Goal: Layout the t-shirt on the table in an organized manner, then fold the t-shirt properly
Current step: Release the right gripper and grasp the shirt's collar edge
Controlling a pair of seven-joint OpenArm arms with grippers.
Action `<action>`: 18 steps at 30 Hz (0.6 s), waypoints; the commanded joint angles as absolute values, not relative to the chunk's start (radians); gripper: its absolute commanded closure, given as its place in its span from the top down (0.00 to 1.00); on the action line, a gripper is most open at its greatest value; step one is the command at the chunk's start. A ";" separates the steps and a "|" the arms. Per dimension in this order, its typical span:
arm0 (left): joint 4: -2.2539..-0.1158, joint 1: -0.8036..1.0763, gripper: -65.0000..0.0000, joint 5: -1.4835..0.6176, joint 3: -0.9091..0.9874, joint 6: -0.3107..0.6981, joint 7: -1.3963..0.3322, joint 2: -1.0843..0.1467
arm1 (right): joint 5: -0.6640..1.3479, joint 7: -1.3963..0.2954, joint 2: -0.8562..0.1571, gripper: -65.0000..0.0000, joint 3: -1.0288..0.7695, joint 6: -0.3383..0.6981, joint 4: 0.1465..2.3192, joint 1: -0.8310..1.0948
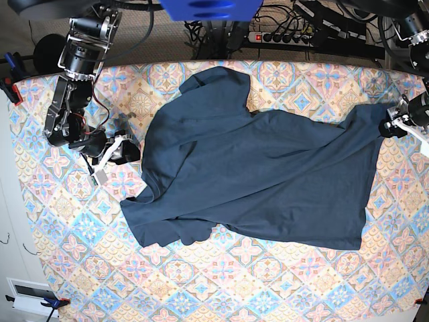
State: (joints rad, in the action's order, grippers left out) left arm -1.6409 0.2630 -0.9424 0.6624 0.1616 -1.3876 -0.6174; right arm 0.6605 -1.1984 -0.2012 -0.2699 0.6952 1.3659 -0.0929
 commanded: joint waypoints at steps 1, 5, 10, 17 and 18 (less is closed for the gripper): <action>-1.655 0.254 0.51 -0.957 0.668 0.162 -1.372 -0.644 | 0.680 -1.184 -0.200 0.37 -0.272 0.698 1.362 -0.111; -1.655 0.254 0.51 -0.958 0.668 0.162 -1.372 -0.644 | 0.680 -1.184 -0.188 0.37 -0.272 0.698 1.300 -0.127; -1.655 0.254 0.51 -0.958 0.668 0.162 -1.374 -0.644 | 0.679 -1.184 -0.170 0.37 -0.272 0.698 1.294 -0.148; -1.655 0.254 0.51 -0.960 0.668 0.162 -1.374 -0.644 | 0.679 -1.184 -0.154 0.37 -0.272 0.698 1.294 -0.148; -1.655 0.254 0.51 -0.960 0.668 0.162 -1.374 -0.644 | 0.679 -1.184 -0.148 0.37 -0.271 0.698 1.294 -0.148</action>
State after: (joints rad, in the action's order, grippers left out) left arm -1.6409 0.2611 -0.9485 0.6624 0.1616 -1.3872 -0.6174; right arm 0.6567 -1.1992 -0.1402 -0.2703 0.6945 1.2774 -0.1291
